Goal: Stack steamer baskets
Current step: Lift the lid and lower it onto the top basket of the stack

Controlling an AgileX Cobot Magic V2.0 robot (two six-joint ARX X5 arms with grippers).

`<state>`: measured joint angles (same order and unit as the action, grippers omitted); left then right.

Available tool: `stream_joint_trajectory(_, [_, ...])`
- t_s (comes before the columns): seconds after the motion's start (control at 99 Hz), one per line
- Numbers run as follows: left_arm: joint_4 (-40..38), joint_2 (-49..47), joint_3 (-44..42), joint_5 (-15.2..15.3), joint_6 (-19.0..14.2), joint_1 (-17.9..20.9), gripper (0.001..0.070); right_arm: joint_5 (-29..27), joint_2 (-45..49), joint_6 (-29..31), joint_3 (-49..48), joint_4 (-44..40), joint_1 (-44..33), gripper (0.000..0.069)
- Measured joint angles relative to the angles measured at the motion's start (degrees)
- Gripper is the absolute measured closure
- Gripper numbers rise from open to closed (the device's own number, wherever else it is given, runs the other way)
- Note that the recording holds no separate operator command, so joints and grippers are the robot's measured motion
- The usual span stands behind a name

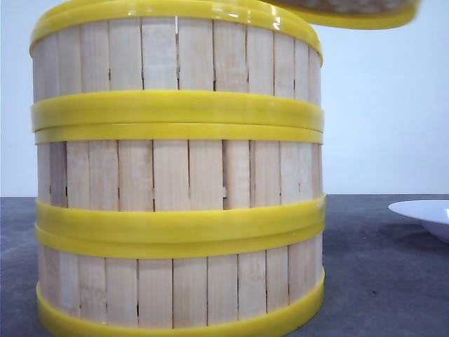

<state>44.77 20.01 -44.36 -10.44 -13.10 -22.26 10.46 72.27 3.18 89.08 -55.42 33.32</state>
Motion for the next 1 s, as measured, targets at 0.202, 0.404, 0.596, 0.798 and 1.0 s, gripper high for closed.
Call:
stream_joint_trajectory(0.202, [0.00,0.00,0.00,0.00,0.00,0.00,0.0440,-0.17,3.15,-0.26,1.27,-0.94,8.63,0.0639])
stream_joint_trajectory(0.404, [0.00,0.00,0.00,0.00,0.00,0.00,0.0440,-2.64,6.67,-0.39,1.31,-1.05,13.25,0.0639])
stream_joint_trajectory(0.596, [0.00,0.00,0.00,0.00,0.00,0.00,0.0440,-3.28,9.20,-0.39,1.31,-1.36,16.61,0.0639])
stream_joint_trajectory(0.798, [0.00,0.00,0.00,-0.02,0.00,0.00,0.0440,-5.22,10.34,-0.42,1.31,-1.36,19.58,0.0640])
stream_joint_trajectory(1.0, [0.00,0.00,0.00,0.00,0.00,0.00,0.0440,-6.67,11.76,-0.44,1.33,-1.33,20.20,0.0640])
